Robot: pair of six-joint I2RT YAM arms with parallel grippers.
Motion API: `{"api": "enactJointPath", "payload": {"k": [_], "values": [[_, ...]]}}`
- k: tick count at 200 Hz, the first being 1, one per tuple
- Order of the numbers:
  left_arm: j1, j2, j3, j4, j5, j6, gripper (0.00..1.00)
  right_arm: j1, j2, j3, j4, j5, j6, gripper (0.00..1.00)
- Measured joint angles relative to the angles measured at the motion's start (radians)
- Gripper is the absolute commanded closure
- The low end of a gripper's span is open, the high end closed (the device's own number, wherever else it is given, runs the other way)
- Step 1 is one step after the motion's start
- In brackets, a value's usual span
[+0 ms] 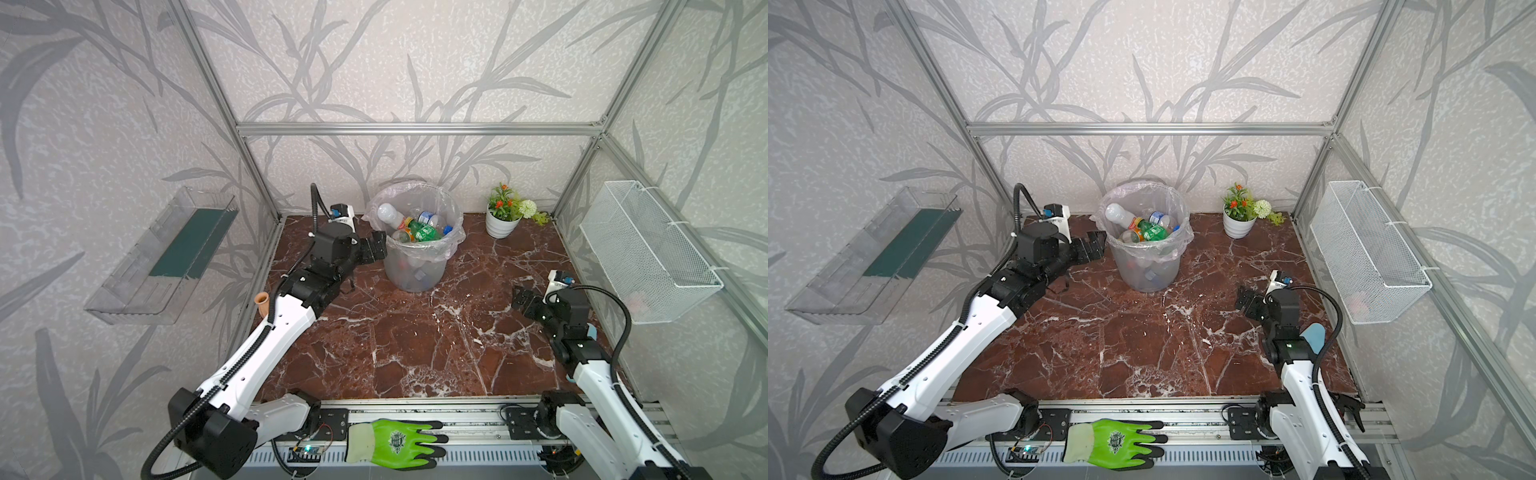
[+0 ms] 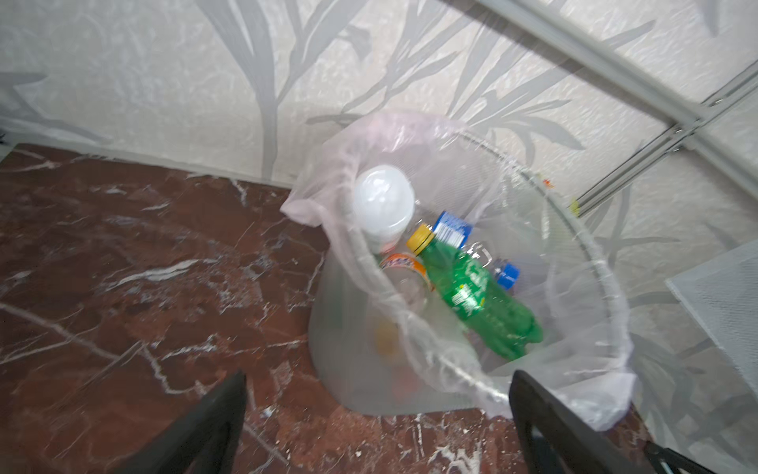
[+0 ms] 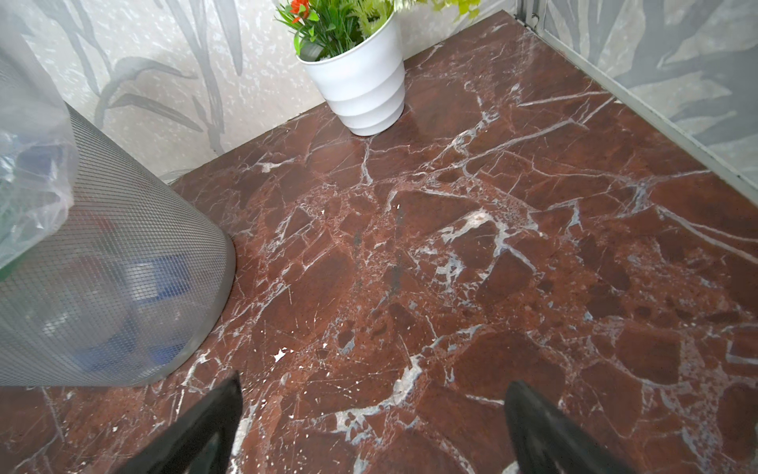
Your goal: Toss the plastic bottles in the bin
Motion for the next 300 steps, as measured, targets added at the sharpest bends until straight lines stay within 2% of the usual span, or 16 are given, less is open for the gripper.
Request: {"api": "enactJointPath", "payload": {"k": [58,123,151,193,226,255,276,300], "values": [[0.000,-0.031,-0.218,-0.055,-0.232,0.040,0.01,0.000,0.194,-0.067,0.279,0.017,-0.128,0.01],[0.005,-0.036,-0.398,-0.051,-0.431,0.064,0.01,0.000,0.525,0.045,0.456,-0.043,-0.238,0.01],[0.008,-0.039,-0.452,-0.003,-0.507,0.086,0.01,0.000,0.586,0.094,0.509,-0.093,-0.295,0.01],[0.021,-0.061,-0.534,0.105,-0.591,0.154,0.01,0.000,0.634,0.055,0.676,-0.122,-0.340,0.01],[0.042,-0.068,-0.566,0.238,-0.623,0.225,0.01,0.009,0.761,-0.051,0.905,-0.130,-0.357,0.01],[0.084,-0.074,-0.634,0.385,-0.617,0.298,0.01,0.019,0.790,-0.095,0.971,-0.125,-0.370,0.01],[0.145,-0.063,-0.672,0.475,-0.574,0.341,0.01,0.024,0.788,-0.088,1.008,-0.116,-0.373,0.01],[0.248,-0.005,-0.725,0.657,-0.465,0.380,0.01,0.024,0.788,-0.072,1.011,-0.100,-0.373,0.01]]}}
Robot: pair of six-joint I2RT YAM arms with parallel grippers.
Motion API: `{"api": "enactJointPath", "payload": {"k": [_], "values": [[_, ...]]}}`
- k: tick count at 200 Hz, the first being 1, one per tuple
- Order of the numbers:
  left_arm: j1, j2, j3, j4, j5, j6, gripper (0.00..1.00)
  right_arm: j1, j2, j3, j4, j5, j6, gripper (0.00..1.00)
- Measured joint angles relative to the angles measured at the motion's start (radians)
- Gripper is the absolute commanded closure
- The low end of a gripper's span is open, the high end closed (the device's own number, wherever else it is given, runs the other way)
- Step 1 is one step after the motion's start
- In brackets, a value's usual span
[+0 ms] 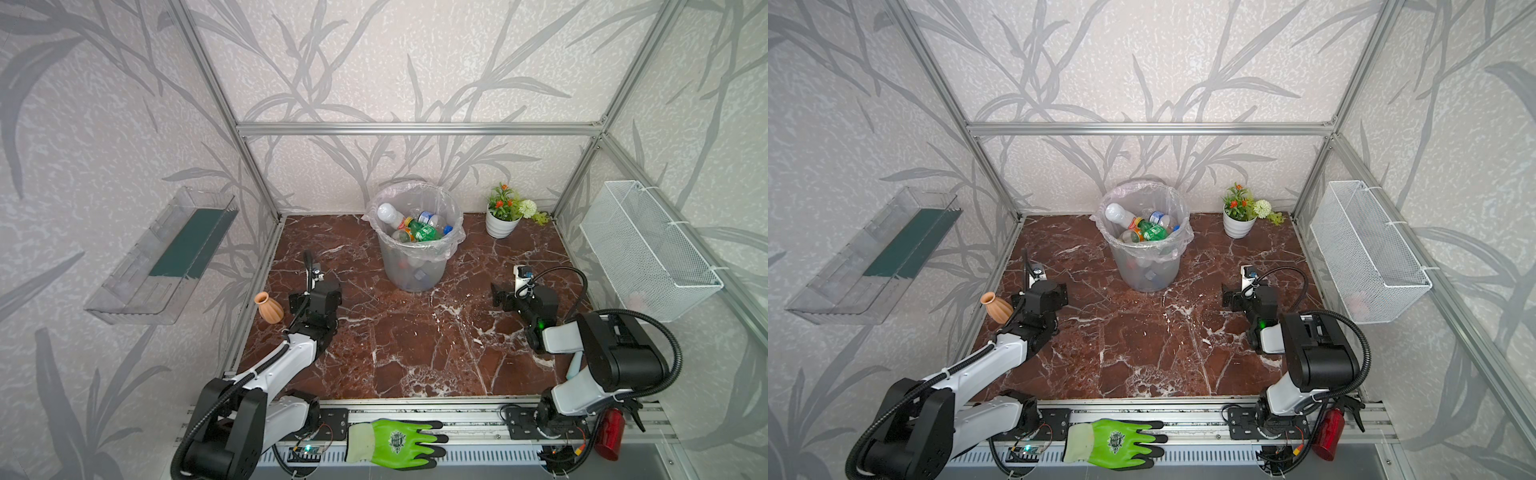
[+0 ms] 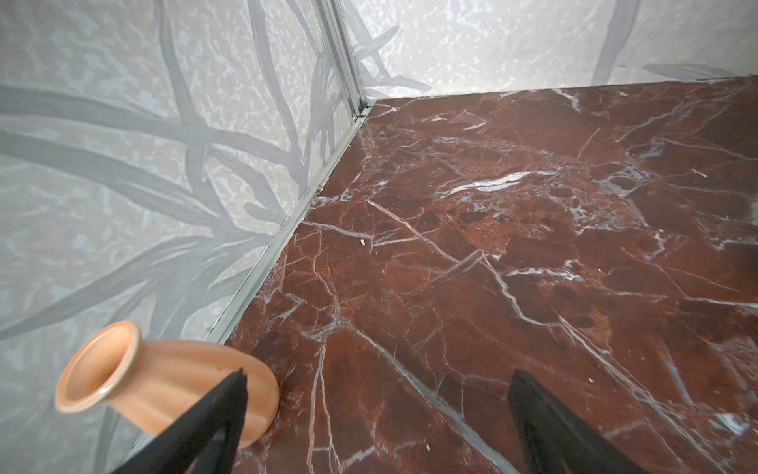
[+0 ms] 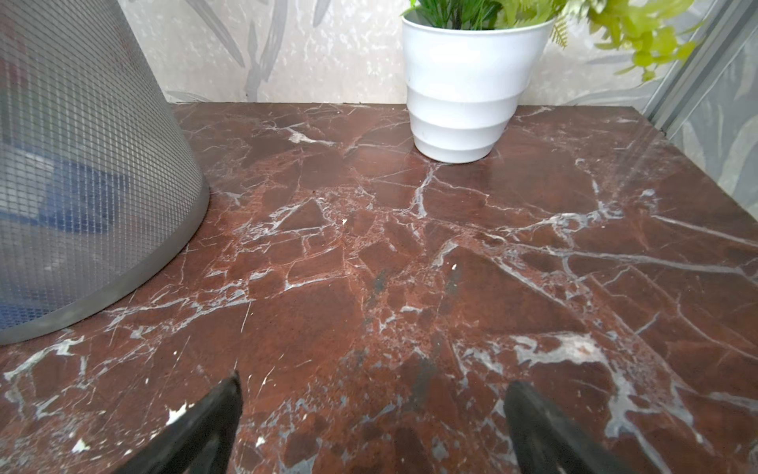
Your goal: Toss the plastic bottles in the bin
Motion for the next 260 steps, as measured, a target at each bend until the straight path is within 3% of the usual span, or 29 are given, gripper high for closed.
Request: {"api": "enactJointPath", "payload": {"k": [39,67,89,260], "values": [[0.183,0.166,-0.021,0.193,0.195,-0.024,0.01,0.000,0.000,0.003,-0.001,0.010,0.000,0.01],[0.216,0.330,-0.022,0.395,0.313,-0.024,0.01,0.000,0.000,0.004,-0.001,0.013,0.000,0.01],[0.216,0.347,-0.021,0.375,0.374,-0.024,0.01,0.000,0.000,0.005,-0.001,0.013,0.000,0.01],[0.216,0.343,-0.010,0.398,0.424,-0.018,0.01,0.005,0.000,0.014,-0.009,0.016,-0.001,0.01]]}}
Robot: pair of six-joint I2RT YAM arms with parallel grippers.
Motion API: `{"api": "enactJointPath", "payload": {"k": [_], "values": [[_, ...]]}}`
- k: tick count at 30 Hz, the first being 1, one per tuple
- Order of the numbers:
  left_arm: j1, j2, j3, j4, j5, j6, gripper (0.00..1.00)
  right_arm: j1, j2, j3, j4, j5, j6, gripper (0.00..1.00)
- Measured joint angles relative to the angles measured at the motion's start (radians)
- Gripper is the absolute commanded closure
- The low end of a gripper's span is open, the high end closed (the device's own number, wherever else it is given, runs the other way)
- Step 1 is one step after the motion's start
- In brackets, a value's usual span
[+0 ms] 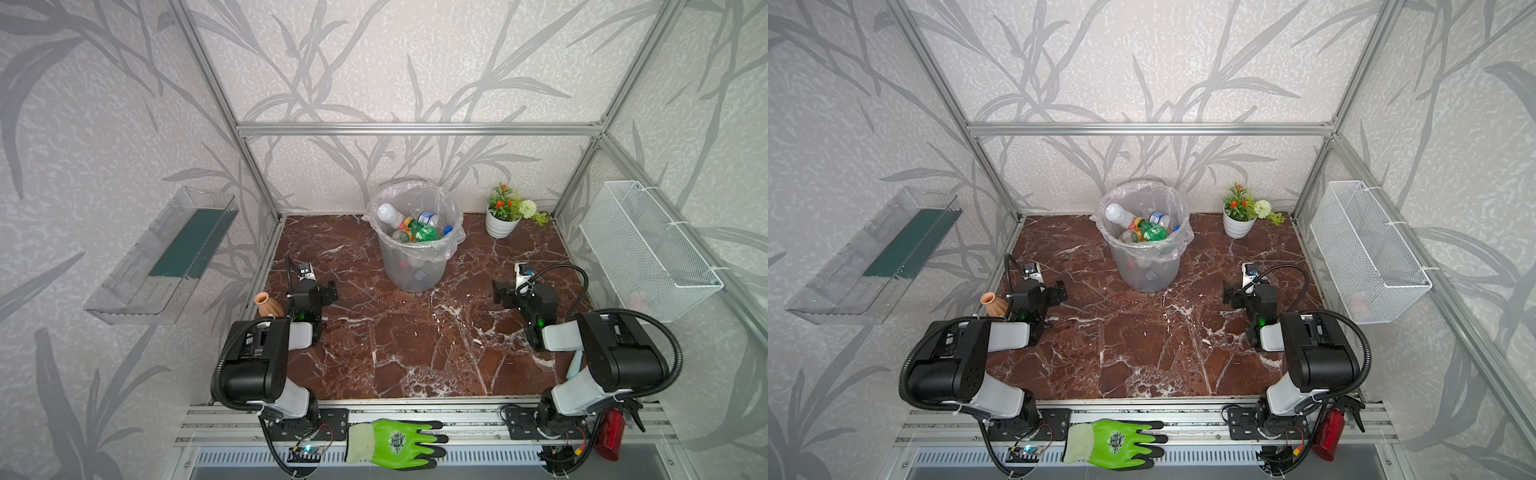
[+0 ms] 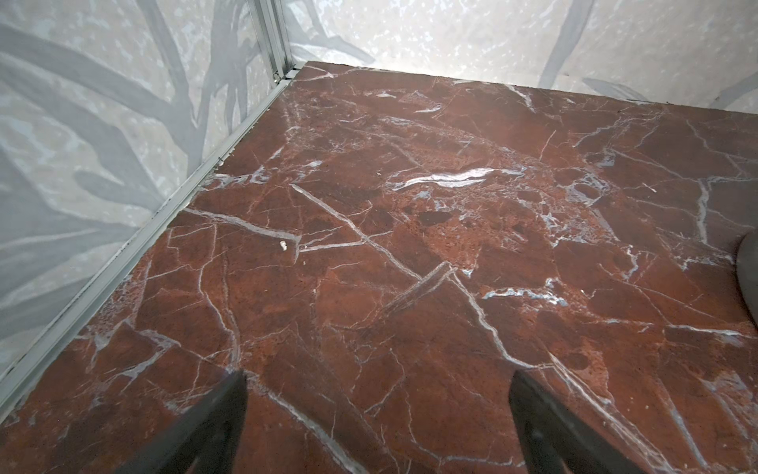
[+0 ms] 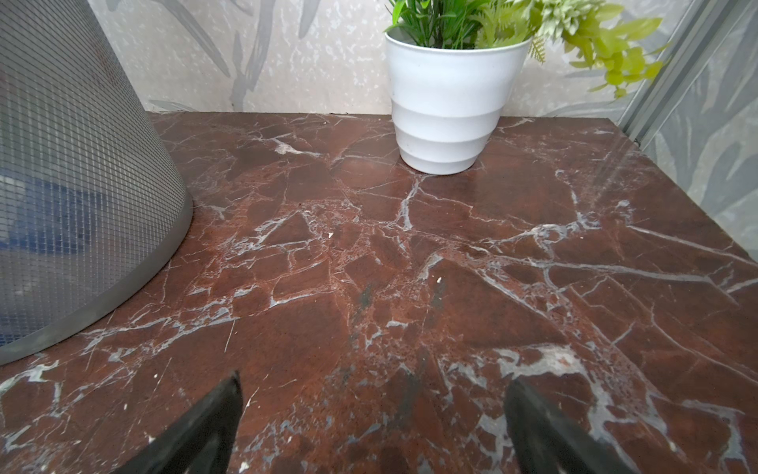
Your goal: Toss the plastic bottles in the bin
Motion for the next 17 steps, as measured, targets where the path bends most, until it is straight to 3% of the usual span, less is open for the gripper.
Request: {"api": "enactJointPath", "payload": {"k": [17], "values": [[0.000,0.000,0.000,0.000,0.000,0.000,0.01,0.023,0.000,0.022,-0.031,0.020,-0.013,0.01]]}}
